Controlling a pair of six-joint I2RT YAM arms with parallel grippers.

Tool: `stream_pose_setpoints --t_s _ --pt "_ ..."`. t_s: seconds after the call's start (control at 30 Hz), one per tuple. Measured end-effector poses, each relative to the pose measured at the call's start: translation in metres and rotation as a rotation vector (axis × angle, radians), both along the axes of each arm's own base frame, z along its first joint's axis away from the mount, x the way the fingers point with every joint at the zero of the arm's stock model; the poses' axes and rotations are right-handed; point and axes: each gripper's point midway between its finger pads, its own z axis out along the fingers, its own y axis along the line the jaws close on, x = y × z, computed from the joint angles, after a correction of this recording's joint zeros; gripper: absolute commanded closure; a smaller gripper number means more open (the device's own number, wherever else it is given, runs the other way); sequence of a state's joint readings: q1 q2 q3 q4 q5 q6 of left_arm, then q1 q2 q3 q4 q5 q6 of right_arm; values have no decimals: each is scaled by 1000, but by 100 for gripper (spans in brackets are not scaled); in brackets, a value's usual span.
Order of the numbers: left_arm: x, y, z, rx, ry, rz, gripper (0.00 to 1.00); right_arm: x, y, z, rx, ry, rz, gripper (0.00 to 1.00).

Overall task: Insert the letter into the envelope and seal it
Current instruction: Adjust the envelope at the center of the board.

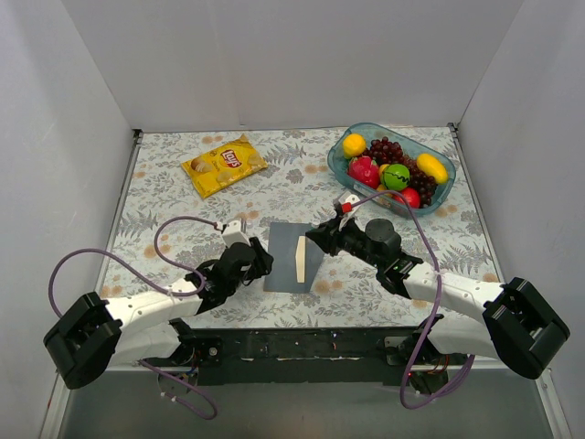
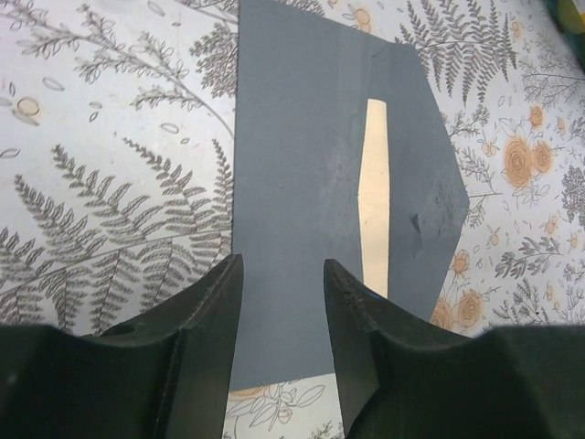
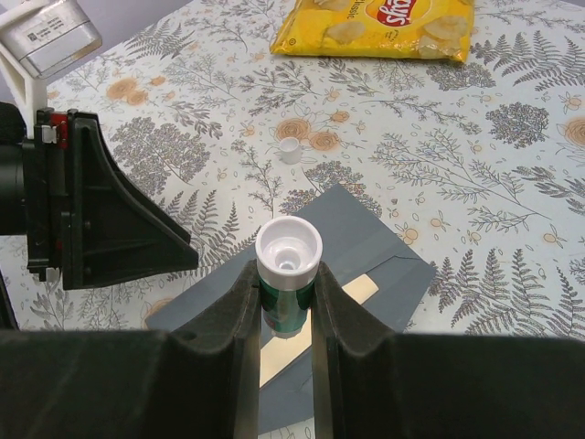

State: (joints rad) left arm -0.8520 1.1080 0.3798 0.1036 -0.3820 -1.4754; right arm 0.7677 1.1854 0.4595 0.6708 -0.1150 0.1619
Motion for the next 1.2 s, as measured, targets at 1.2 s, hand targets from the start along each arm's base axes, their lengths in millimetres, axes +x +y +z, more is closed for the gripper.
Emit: stream_pose_setpoints --t_s 1.2 --pt "-41 -23 -30 -54 114 -95 30 0 0 -2 -5 7 2 99"
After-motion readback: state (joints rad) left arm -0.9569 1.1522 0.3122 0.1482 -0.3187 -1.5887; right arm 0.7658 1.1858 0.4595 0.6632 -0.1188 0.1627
